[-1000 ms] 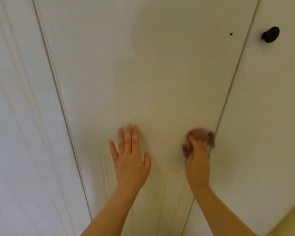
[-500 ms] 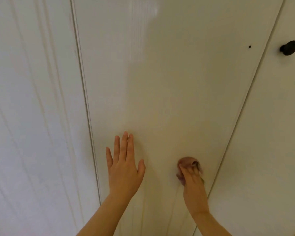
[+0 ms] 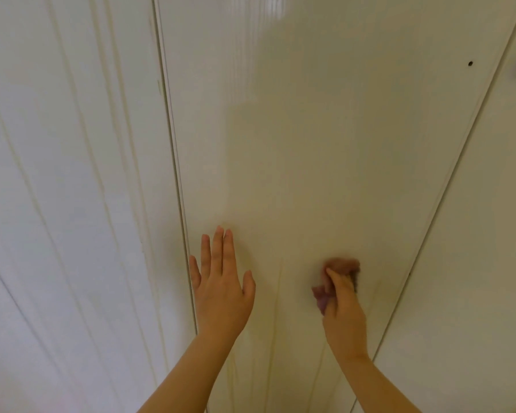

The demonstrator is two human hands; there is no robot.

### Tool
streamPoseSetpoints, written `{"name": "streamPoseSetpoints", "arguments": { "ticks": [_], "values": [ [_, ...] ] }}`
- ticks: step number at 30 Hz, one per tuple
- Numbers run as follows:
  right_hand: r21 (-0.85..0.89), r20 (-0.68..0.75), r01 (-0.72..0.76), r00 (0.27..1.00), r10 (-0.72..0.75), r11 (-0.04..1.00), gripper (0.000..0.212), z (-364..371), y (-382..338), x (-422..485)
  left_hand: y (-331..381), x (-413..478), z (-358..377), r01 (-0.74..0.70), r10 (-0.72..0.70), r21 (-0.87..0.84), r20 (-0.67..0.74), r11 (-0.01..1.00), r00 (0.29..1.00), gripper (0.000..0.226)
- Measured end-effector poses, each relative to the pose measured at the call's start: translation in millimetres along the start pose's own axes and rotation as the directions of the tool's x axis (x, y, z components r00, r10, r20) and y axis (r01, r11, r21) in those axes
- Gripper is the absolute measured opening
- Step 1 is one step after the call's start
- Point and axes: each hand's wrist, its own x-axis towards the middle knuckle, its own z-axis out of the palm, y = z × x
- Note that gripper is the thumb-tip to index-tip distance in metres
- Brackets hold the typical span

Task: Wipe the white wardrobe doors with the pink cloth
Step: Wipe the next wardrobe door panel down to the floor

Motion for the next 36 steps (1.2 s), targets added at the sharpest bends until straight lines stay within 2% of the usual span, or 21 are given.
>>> {"name": "streamPoseSetpoints", "arguments": {
  "ticks": [1,2,4,6,8,9,11,14,16,17,19,20,22,24,27,30,32,34,35,36],
  "values": [
    [0.174,-0.002,-0.113,0.993,0.115,0.978,0.051,-3.6,-22.8,4.8,5.0,-0.7,-1.3,0.006,-0.006,-0.051,0.010,0.999,1.000,0.067],
    [0.360,0.016,-0.198,0.978,0.206,0.912,0.048,-7.3,-46.1,9.4,11.7,-1.5,-3.0,0.012,-0.009,-0.123,0.030,0.992,1.000,0.063],
    [0.635,0.131,-0.318,0.943,0.307,0.705,0.041,-15.3,-86.4,17.5,27.7,0.1,-11.8,0.110,-0.049,-0.368,0.171,0.923,0.984,0.055],
    [0.690,0.279,-0.398,0.917,0.285,0.605,0.036,-20.5,-112.4,21.1,39.9,4.0,-22.9,0.338,-0.078,-0.601,0.416,0.724,0.906,0.052],
    [0.671,0.442,-0.497,0.864,0.240,0.551,0.032,-19.9,-127.4,20.9,43.5,9.4,-33.9,0.590,-0.078,-0.683,0.624,0.430,0.778,0.041],
    [0.638,0.509,-0.542,0.830,0.229,0.546,0.029,-17.1,-131.6,19.8,43.0,10.8,-37.8,0.669,-0.068,-0.673,0.687,0.317,0.724,0.034],
    [0.554,0.559,-0.558,0.799,0.221,0.618,0.023,-8.3,-138.5,15.1,36.8,10.3,-42.7,0.738,-0.143,-0.623,0.731,0.258,0.667,0.026],
    [0.381,0.542,-0.364,0.833,0.114,0.850,0.020,10.9,-143.2,3.2,23.6,6.8,-49.3,0.757,-0.416,-0.592,0.637,0.276,0.649,0.018],
    [0.294,0.503,-0.196,0.864,0.023,0.936,0.023,20.3,-139.9,-4.1,10.6,8.0,-55.0,0.731,-0.593,-0.618,0.483,0.290,0.644,0.013],
    [0.296,0.444,-0.176,0.896,0.028,0.939,0.024,22.2,-136.2,-4.2,3.0,10.7,-59.2,0.706,-0.665,-0.613,0.367,0.353,0.651,0.014],
    [0.371,0.314,-0.241,0.942,0.123,0.897,0.024,18.4,-128.2,-1.5,-12.0,16.2,-65.6,0.656,-0.710,-0.541,0.146,0.526,0.689,0.012],
    [0.399,0.262,-0.275,0.948,0.179,0.875,0.024,15.5,-123.1,0.8,-17.5,19.5,-67.1,0.639,-0.702,-0.495,0.078,0.589,0.708,0.011],
    [0.401,0.206,-0.319,0.945,0.255,0.859,0.023,10.7,-112.8,4.7,-22.0,27.0,-63.5,0.635,-0.686,-0.416,0.035,0.652,0.727,0.010],
    [0.377,0.203,-0.359,0.931,0.302,0.854,0.023,8.0,-105.4,5.4,-21.5,31.0,-51.0,0.665,-0.688,-0.356,0.081,0.656,0.721,0.011],
    [0.375,0.196,-0.401,0.916,0.351,0.836,0.022,7.6,-96.2,6.1,-15.7,36.1,-30.2,0.707,-0.696,-0.406,0.205,0.579,0.688,0.012],
    [0.369,0.199,-0.427,0.904,0.379,0.825,0.023,8.6,-88.7,4.3,-6.9,32.3,-11.1,0.674,-0.544,-0.516,0.403,0.529,0.735,0.017],
    [0.352,0.212,-0.450,0.892,0.398,0.821,0.024,11.9,-82.9,-0.5,-6.9,16.0,-2.8,0.694,-0.447,-0.454,0.539,0.559,0.714,0.016],
    [0.325,0.232,-0.464,0.884,0.406,0.824,0.024,14.8,-79.3,-3.8,-13.7,-0.1,3.7,0.704,-0.341,-0.364,0.681,0.610,0.647,0.019],
    [0.318,0.239,-0.471,0.880,0.411,0.823,0.025,16.2,-78.0,-4.0,-16.1,-1.2,2.2,0.701,-0.318,-0.347,0.706,0.623,0.632,0.019],
    [0.325,0.239,-0.474,0.878,0.414,0.819,0.026,17.1,-77.7,-1.7,-17.3,3.4,0.6,0.693,-0.319,-0.365,0.691,0.622,0.649,0.018]
  ]
}}
